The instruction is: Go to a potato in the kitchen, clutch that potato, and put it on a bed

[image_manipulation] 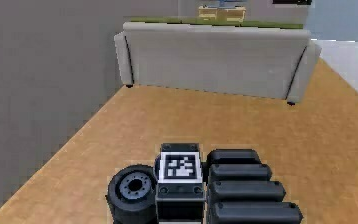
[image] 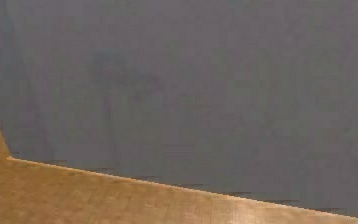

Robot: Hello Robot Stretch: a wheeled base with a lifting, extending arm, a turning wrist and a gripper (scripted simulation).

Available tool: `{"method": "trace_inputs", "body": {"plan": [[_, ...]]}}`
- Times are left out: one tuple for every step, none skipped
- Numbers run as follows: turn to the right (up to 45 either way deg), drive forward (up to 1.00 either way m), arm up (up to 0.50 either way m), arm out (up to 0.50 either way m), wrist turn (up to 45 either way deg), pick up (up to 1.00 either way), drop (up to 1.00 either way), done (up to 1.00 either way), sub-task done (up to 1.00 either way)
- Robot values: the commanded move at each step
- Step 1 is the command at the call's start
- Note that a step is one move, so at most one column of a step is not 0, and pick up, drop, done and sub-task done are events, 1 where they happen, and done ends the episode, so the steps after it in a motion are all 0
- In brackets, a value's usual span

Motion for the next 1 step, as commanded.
{"method": "trace_inputs", "body": {"plan": [[-30.0,0.00,0.00,0.00,0.0,0.00,0.00,0.00,0.00]]}}
